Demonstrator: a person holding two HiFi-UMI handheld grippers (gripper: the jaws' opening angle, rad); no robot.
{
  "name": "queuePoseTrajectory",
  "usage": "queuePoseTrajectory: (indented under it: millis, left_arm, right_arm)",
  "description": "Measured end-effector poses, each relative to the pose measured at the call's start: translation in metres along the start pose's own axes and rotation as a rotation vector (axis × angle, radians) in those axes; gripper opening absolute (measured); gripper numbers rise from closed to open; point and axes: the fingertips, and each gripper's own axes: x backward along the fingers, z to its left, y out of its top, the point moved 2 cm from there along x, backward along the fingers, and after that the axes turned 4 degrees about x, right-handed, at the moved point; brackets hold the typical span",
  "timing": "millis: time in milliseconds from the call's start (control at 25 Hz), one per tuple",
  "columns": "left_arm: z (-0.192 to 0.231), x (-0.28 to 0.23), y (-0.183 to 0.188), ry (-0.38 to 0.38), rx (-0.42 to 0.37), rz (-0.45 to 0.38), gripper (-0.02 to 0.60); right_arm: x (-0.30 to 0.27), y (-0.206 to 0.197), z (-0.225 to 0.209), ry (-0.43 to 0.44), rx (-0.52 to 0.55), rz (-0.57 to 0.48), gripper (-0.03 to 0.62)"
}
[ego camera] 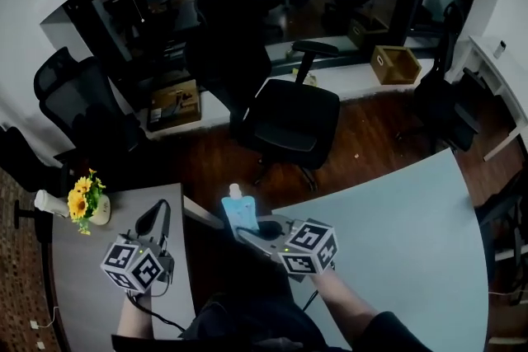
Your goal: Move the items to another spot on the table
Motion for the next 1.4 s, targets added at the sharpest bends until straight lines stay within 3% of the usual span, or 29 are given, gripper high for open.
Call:
queuePoseTrajectory:
  millis: [200, 360, 560, 640, 800, 960, 1200, 1400]
  left_arm:
    - [0.046, -0.029, 0.004, 0.007, -0.056, -0.015, 0.006]
    - [0.104, -0.046, -0.005, 0.028, 0.001, -0.006, 0.006]
    - [0.182, -0.060, -0.006, 0.107, -0.001, -0.005, 0.006]
    - [0.197, -0.061, -0.006, 0.115, 0.042, -0.035, 0.006]
    - [0.214, -0.050, -0.009, 0.123, 0.043, -0.029, 0.006]
    - [0.237, -0.032, -0.011, 0.166, 0.092, -0.047, 0.006]
    - [0.258, -0.006, -0.015, 0.269, 0.108, -0.061, 0.006]
    - [0.280, 0.018, -0.026, 0.406, 0.140, -0.038, 0.006]
  right_arm:
    - [-0.036, 0.008, -0.027, -0.025, -0.012, 0.056, 0.040]
    - [-0.093, 0.015, -0.044, 0.001, -0.019, 0.160, 0.040]
    - [-0.167, 0.041, -0.061, 0.056, 0.026, 0.240, 0.040]
    - [-0.190, 0.054, -0.070, 0.087, 0.064, 0.271, 0.040]
    - [-0.223, 0.080, -0.076, 0.124, 0.098, 0.293, 0.040]
    - [-0.248, 0.091, -0.076, 0.152, 0.127, 0.329, 0.040]
    - [-0.290, 0.101, -0.062, 0.273, 0.165, 0.359, 0.040]
    - [-0.349, 0.102, -0.047, 0.455, 0.139, 0.381, 0.040]
